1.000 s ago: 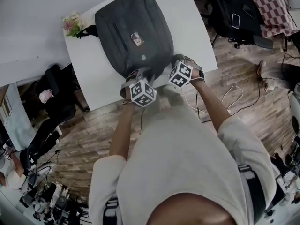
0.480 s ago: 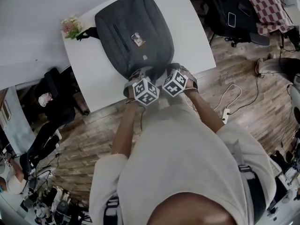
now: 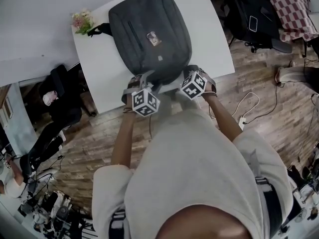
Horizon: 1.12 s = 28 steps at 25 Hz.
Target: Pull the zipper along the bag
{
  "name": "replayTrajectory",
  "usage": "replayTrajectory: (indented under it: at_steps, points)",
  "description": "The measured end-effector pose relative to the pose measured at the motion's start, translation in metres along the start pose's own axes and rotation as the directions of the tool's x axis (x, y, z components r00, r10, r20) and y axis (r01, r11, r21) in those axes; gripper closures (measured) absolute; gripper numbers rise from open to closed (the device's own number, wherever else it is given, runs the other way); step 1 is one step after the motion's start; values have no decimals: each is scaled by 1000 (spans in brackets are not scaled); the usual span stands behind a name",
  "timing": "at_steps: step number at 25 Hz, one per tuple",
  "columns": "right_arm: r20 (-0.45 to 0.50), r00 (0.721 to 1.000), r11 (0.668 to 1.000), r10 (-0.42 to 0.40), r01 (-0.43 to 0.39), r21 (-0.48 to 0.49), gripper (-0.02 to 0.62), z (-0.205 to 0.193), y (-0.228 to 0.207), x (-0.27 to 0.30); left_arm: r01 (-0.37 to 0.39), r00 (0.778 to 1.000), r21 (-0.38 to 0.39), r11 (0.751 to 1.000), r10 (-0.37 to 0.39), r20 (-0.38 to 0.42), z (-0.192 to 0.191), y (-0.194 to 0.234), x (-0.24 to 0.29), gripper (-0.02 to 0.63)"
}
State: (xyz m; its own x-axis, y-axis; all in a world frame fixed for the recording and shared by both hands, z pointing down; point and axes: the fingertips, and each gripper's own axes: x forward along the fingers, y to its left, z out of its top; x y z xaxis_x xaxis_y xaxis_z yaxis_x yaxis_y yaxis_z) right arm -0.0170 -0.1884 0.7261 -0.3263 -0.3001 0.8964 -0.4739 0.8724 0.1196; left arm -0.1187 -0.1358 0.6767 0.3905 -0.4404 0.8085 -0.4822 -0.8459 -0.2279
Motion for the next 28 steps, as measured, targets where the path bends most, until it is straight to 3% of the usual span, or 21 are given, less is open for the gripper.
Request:
replayTrajectory:
  at_steps: [4,6,9,12,18,28]
  points:
    - [4,1000,1000,8,-8,-6,575,1,0,-1,-12,999,31,999,13,-36,-32,7,-17,354]
    - [3,1000,1000,14,-14,-10,575,0,1,0,-30,997,123,992,39,-73,-44,10,-20,356]
    - [0,1000,1000,18,-18,-19,575,0,1,0,-23,991,286,958,60,-122,-55,10,-13,357]
    - [-5,1000,999,19,-20,-28,575,-1,0,0,4,989,341,940,47,-141,-55,8,-9,382]
    - [-33,999,998,-12,11,-55,575,-10,-24,-1,2,993,325,946,37,-115,-37,1,0,416]
    - [-125,984,989,-125,113,-95,575,-41,-119,2,-40,998,244,969,52,-42,39,-20,48,434]
